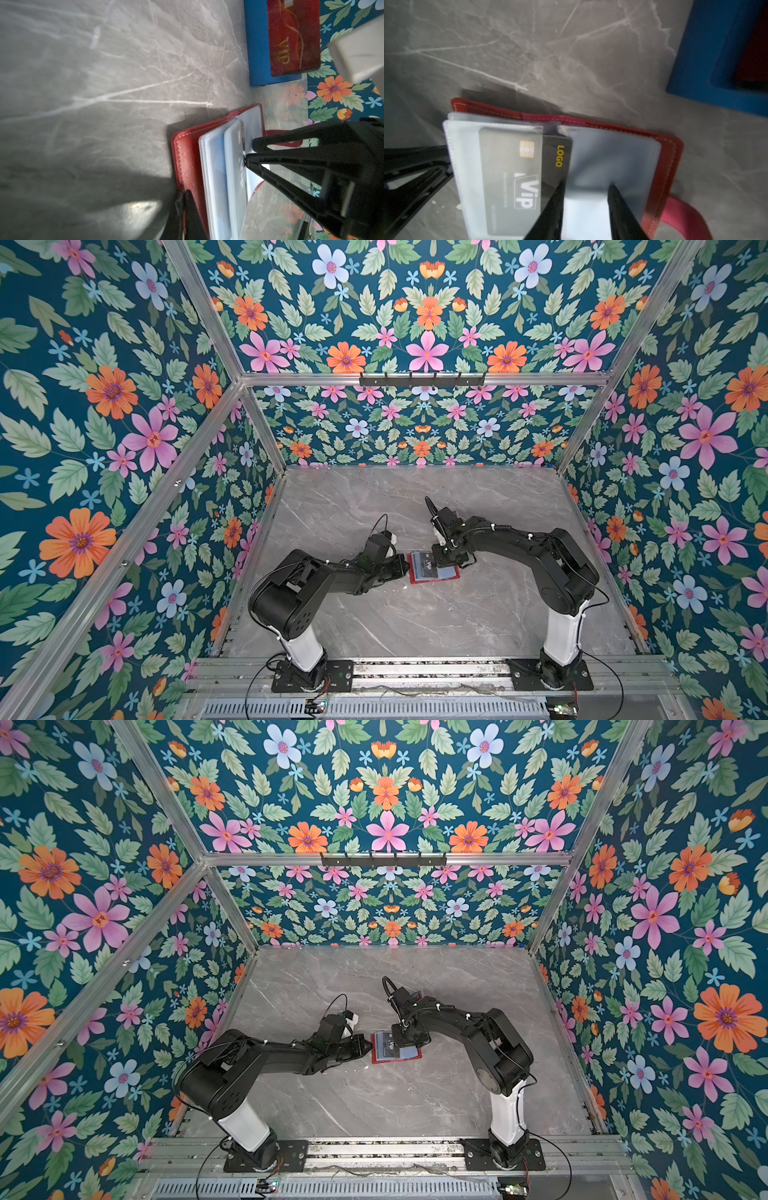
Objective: Insert credit cards into a card holder
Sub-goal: Insert the credit card into the card slot.
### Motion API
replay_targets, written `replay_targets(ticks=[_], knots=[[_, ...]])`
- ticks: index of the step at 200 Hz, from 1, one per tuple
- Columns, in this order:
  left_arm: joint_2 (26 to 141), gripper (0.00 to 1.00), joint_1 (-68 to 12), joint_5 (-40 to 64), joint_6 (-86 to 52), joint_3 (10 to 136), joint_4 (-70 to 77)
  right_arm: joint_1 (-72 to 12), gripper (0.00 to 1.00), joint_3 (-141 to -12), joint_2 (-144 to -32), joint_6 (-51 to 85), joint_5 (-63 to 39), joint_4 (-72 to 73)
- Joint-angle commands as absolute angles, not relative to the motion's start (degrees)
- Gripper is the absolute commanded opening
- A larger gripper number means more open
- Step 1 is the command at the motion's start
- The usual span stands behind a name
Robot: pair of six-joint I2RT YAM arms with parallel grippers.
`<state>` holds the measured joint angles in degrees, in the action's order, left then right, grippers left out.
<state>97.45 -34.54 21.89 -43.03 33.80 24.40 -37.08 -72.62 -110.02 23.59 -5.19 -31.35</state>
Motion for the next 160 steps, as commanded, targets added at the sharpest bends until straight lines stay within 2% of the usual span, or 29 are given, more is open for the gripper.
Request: replay_targets(ticks=[1,43,96,160], knots=[[98.0,0.08,-34.7,20.5,-42.1,33.4,16.4,-37.2,0.37,-71.8,-109.5,24.3,-4.1,-33.2],[97.6,0.08,-34.7,20.2,-42.0,33.4,16.0,-37.3,0.34,-71.7,-106.1,26.4,-2.8,-33.4],[97.5,0.08,-34.8,20.2,-41.9,33.3,16.2,-37.7,0.10,-74.6,-109.1,27.7,-1.6,-36.5],[97.6,0.08,-34.7,20.3,-41.7,33.2,16.3,-38.8,0.07,-77.1,-111.0,27.8,-0.3,-38.1]])
